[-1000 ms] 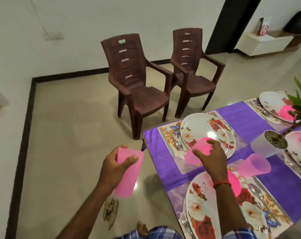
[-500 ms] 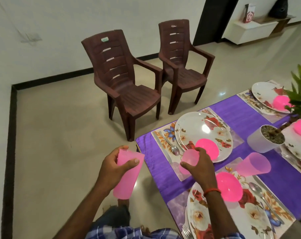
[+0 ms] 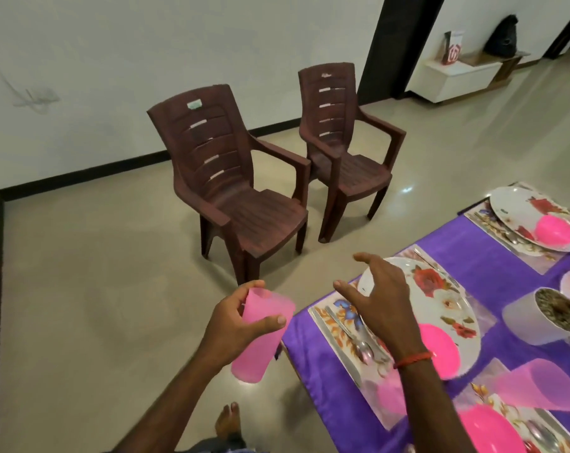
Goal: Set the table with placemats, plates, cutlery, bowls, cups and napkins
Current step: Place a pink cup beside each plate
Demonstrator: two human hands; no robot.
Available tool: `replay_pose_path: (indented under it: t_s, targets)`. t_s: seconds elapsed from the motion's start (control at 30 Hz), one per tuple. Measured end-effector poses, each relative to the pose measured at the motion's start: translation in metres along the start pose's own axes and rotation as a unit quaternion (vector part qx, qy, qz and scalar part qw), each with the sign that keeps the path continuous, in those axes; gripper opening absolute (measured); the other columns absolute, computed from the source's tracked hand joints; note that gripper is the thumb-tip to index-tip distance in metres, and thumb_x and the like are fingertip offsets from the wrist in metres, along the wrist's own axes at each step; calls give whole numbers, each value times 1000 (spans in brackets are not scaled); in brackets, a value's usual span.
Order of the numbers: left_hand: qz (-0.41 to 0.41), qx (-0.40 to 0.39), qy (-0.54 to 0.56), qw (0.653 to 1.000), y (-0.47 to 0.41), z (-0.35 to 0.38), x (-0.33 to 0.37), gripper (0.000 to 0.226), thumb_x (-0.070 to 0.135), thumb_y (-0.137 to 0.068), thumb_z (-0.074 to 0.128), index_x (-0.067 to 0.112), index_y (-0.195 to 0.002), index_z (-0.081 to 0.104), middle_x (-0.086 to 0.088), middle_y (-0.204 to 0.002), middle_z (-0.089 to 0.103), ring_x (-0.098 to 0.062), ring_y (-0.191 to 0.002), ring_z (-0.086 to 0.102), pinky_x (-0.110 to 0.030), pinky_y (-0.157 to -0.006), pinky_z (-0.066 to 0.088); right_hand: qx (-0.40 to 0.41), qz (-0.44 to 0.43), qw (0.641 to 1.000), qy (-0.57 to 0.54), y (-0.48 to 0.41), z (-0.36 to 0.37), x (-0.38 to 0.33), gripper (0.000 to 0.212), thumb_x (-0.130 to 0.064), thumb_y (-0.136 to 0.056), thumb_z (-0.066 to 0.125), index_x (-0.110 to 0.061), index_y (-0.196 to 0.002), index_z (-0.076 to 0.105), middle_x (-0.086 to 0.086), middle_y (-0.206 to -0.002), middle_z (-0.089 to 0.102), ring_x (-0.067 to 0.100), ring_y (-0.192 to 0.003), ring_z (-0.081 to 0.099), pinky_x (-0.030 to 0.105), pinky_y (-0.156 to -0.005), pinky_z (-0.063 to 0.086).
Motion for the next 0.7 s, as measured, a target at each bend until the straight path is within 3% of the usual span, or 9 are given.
replay_pose_path:
  t_s: [0.07,0.27,0.37,0.47,0.57,0.7]
  targets:
    - [5,-9,-8,1000,-18,-17,5,91,73,-46,82,49,-128,53,18,-119,61,-14,-100,65,-31,-76,63,-7,-20,1000,-22,-20,17,-35,46,-47,-84,75,-26,-123,63,-4,-129,62,15,-124,48,30,-98,35]
    - [22,-42,-28,998,-62,-46,16,98,74,-48,83,49,-136,48,22,-124,56,-12,-104,62,-29,-80,61,-36,-50,995,-78,-49,63,-93,36,-53,-87,70,-31,-116,66,-20,-116,59,5,-116,48,15,-89,33]
    - [18,-63,-33,997,-83,-51,17,96,72,-50,85,50,-135,45,21,-122,56,-15,-102,64,-30,-79,62,-79,-32,991,-102,-58,81,-100,48,-69,-84,62,-36,-118,64,-23,-119,60,1,-117,48,13,-88,34]
    - [21,-82,-31,996,-101,-54,20,106,83,-40,81,51,-134,45,19,-123,58,-17,-102,66,-34,-80,64,-107,-2,985,-137,-65,88,-101,69,-88,-73,50,-40,-121,61,-23,-123,60,-2,-118,50,17,-85,41]
    - [25,-101,-29,994,-125,-51,24,113,85,-38,81,49,-139,46,16,-128,60,-18,-105,66,-38,-83,64,-142,25,978,-152,-79,92,-100,66,-80,-75,56,-38,-126,57,-24,-122,57,-7,-115,51,16,-86,42]
    - [48,-141,-32,988,-162,-40,34,113,68,-47,89,49,-147,39,18,-135,56,-14,-111,64,-39,-89,62,-158,50,974,-154,-103,101,-94,51,-66,-78,68,-41,-121,53,-23,-113,57,-7,-103,55,13,-80,49]
Point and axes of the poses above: each hand's wrist, its own y-axis away from the middle knuckle, its own z-axis out of the palm, x = y × z, the point moved 4 cm from there along -y, towards the middle knuckle
